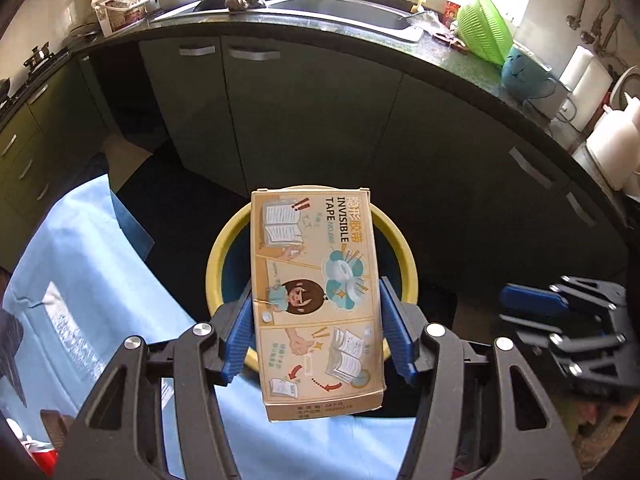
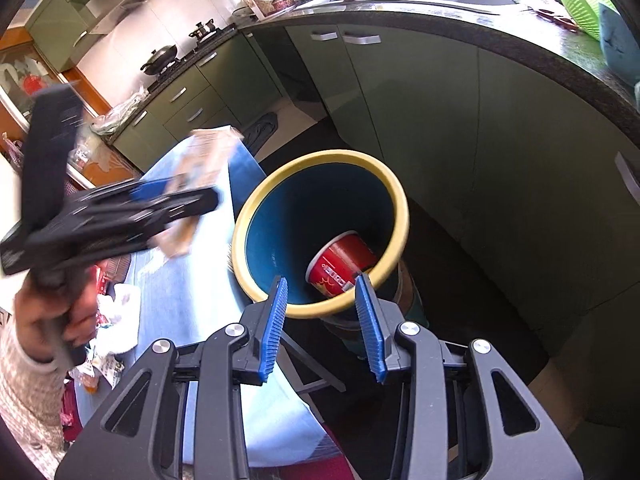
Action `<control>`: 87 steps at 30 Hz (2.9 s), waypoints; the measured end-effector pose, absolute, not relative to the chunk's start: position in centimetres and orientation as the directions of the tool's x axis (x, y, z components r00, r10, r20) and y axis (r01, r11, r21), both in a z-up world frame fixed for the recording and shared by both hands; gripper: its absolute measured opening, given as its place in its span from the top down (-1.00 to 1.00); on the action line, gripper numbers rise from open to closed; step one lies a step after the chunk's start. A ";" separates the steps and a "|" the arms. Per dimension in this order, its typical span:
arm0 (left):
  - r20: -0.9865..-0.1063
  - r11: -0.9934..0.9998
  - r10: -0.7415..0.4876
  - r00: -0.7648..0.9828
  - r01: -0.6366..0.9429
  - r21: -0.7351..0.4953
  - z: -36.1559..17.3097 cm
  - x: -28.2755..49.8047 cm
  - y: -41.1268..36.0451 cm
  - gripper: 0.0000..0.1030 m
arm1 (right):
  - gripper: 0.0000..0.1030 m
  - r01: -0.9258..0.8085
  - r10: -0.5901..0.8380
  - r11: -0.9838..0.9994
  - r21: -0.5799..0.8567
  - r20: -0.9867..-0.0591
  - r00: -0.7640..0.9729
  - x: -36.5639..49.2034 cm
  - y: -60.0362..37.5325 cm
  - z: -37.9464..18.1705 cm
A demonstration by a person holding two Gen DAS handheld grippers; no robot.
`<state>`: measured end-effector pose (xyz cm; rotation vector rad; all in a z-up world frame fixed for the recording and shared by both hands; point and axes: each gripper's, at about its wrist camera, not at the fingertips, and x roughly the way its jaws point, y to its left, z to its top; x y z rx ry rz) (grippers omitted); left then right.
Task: Collect trash
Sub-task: 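Carry the tape box over the bin and open the left gripper, then grasp the brown plastic tray with the right gripper, then carry the brown tray to the bin and release it with the right gripper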
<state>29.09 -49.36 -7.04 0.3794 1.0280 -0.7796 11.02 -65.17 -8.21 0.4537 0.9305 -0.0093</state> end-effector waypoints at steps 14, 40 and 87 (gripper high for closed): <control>-0.763 0.727 -0.487 0.426 0.682 -0.083 -1.2 28.0 -43.3 -0.44 | 0.23 0.148 0.209 0.917 0.371 -0.762 0.613 10.2 -63.7 -8.1; -0.372 0.992 -0.129 0.919 0.123 -0.039 -0.6 21.7 0.0 -0.86 | 0.35 -0.245 0.416 0.904 0.350 -0.851 0.321 28.8 -29.7 -9.5; -0.559 0.988 -0.151 0.816 0.133 -0.072 -5.3 25.0 0.6 -0.87 | 0.20 0.368 0.036 0.892 0.262 -0.854 0.519 27.4 -57.7 -13.9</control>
